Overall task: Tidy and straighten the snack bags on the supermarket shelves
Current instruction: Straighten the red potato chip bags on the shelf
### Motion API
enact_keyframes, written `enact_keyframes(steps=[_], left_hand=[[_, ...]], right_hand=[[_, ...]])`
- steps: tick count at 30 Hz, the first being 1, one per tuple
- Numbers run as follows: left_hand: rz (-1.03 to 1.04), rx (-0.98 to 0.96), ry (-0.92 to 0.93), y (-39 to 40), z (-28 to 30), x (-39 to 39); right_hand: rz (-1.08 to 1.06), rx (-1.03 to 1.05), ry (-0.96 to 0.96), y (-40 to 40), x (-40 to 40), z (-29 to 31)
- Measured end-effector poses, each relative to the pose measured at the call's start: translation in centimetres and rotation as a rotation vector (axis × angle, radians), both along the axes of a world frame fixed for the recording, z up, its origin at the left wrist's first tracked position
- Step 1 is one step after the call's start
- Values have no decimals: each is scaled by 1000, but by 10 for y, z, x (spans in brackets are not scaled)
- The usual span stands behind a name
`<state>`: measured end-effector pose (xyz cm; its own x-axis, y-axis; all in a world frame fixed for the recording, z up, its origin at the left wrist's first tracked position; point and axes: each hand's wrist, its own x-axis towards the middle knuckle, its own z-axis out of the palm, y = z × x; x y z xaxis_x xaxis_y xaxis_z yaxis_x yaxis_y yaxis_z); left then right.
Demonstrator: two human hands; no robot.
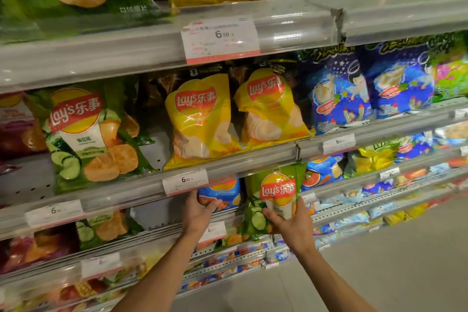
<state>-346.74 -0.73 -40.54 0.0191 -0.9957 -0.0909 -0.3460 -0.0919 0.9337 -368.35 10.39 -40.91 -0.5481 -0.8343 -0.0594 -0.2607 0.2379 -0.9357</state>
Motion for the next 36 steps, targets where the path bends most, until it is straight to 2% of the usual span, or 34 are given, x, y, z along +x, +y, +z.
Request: enact_keyframes(steps=[2,6,12,18,22,24,27,29,31,36], left_hand=[[-28,17,-43,0,2,-3],[-73,64,-247,-5,1,-5],[-186,39,-406,5,-1,20],[-138,-224,-764,35,3,99],[-66,-406,-890,55,1,163],[-84,-355,-941,61,-4,191],[-152,-138,-1032,68,-13,222],[-196,-63,-1060,69,-17,233],[-231,-52,-1048,70,-19,236],[-229,-54,-933,72,-16,239]], right_hand=[[13,-16,-16,1,4,0],[86,-12,-47,5,13,1],[201,2,-32,5,43,4],[307,10,-15,-6,110,4],[380,25,24,-24,166,7],[387,15,38,-38,191,12],[339,-2,81,-62,220,22],[277,-5,122,-79,232,27],[207,-13,128,-94,237,27],[228,97,87,-111,234,10]])
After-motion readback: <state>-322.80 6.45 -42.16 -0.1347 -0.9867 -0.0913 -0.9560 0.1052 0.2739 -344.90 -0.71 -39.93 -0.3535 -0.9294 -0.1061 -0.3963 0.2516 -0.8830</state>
